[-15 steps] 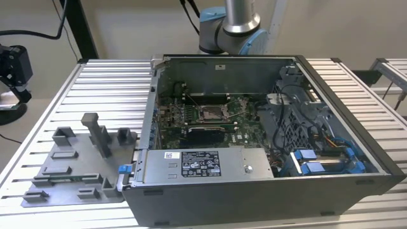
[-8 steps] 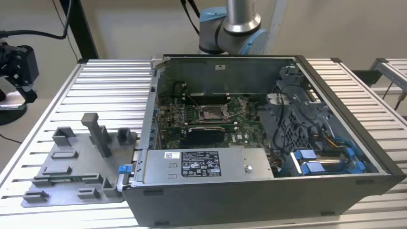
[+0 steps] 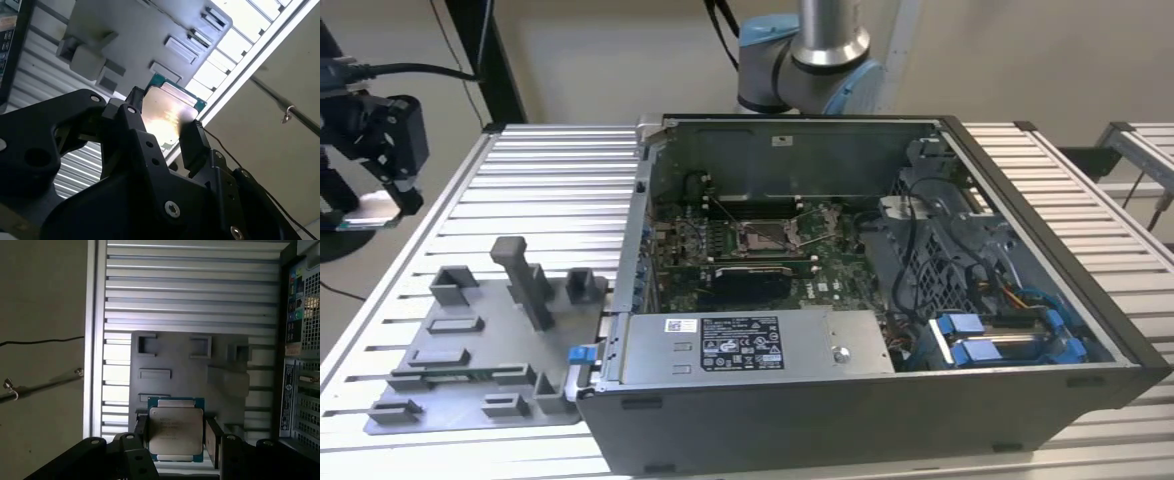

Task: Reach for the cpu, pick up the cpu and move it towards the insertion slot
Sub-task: 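Pick up the cpu and move it towards the insertion slot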

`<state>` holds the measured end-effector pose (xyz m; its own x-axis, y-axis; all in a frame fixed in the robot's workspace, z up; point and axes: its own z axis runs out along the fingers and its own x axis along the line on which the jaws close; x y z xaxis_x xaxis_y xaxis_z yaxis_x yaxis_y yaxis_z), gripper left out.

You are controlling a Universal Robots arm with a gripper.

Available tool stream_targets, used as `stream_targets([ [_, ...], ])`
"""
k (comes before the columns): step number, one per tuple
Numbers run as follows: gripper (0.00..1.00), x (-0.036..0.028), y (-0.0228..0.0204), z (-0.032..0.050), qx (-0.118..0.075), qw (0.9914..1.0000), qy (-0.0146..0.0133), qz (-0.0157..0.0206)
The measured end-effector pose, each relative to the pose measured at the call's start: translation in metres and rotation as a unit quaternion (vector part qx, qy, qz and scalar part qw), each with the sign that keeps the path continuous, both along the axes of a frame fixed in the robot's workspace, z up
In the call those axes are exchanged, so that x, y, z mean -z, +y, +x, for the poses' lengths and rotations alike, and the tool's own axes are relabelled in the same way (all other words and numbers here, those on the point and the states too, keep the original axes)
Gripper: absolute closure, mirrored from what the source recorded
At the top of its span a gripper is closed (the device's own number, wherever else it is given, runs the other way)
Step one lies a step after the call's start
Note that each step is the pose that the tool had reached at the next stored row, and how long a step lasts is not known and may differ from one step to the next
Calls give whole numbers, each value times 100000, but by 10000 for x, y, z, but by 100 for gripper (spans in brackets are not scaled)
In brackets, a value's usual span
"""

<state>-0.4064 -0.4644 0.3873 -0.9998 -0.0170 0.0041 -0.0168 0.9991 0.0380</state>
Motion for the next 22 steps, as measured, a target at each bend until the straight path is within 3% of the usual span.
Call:
stream_targets([
  [22,100,0,0,663,0,100000,9,4],
])
